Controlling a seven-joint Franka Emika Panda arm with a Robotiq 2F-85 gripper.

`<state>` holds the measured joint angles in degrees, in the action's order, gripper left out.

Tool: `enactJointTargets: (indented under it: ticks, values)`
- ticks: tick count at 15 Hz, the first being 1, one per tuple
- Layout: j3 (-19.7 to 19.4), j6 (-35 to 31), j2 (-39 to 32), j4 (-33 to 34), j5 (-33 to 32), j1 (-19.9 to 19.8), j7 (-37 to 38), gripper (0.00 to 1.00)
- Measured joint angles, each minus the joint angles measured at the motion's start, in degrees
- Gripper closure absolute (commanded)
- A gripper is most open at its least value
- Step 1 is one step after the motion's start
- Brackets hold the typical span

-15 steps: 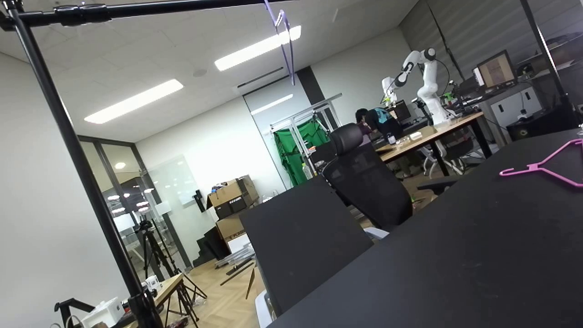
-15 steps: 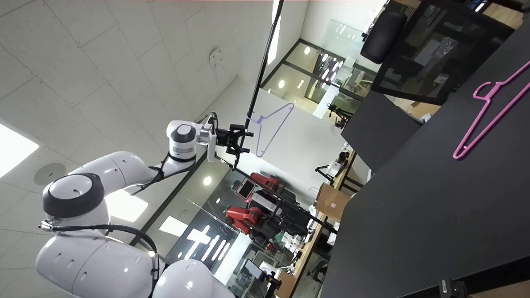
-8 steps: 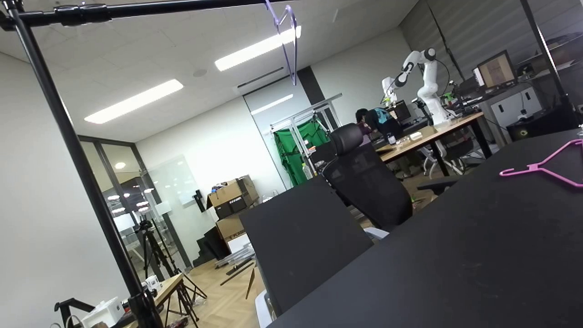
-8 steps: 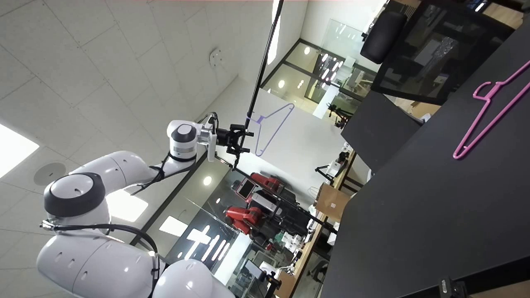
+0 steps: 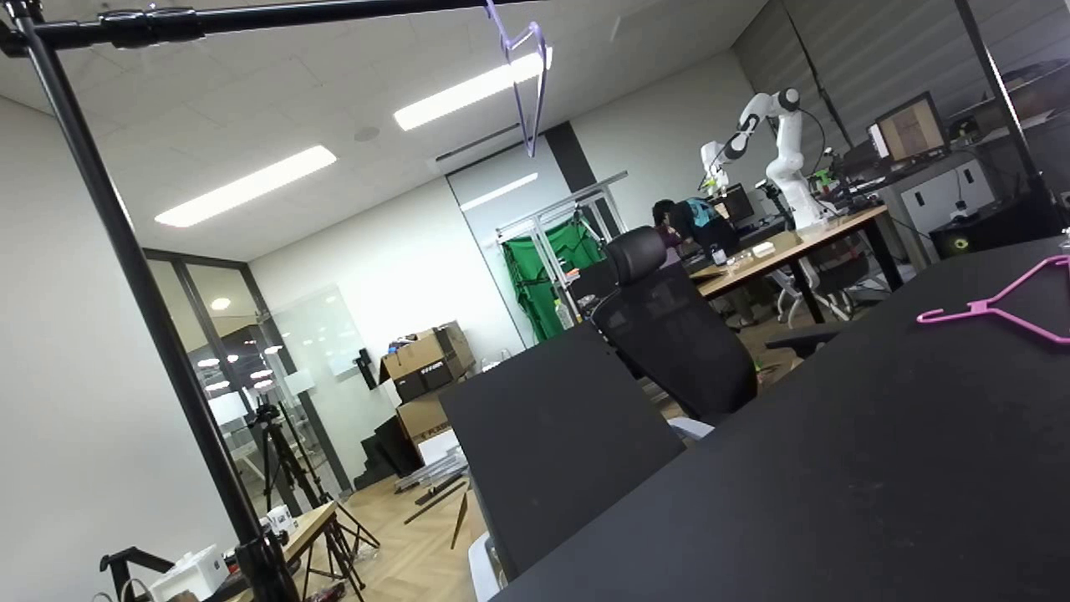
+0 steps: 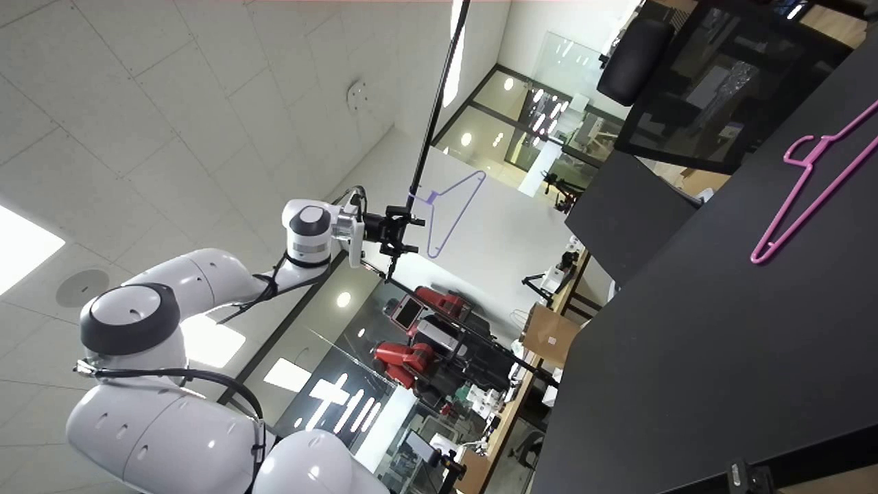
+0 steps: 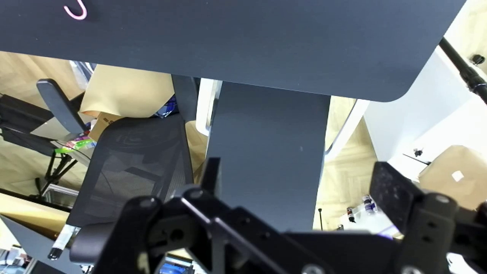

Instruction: Unhang the hanger from the rail

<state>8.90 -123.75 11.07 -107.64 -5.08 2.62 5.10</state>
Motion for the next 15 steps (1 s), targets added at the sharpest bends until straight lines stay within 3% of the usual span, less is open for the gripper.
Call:
enactJointTargets:
  ticks: [4,8,15]
  values:
    - [-0.4,-5.7,-7.4,3.3,-2.3,0.0,-0.8,0.0]
    - [-0.6,-10.3,-16.5,11.3,-7.0,0.6,-0.9,0.0]
    - [-2.9,-7.4,-24.5,26.7,-16.7,5.1,-0.5,0.0]
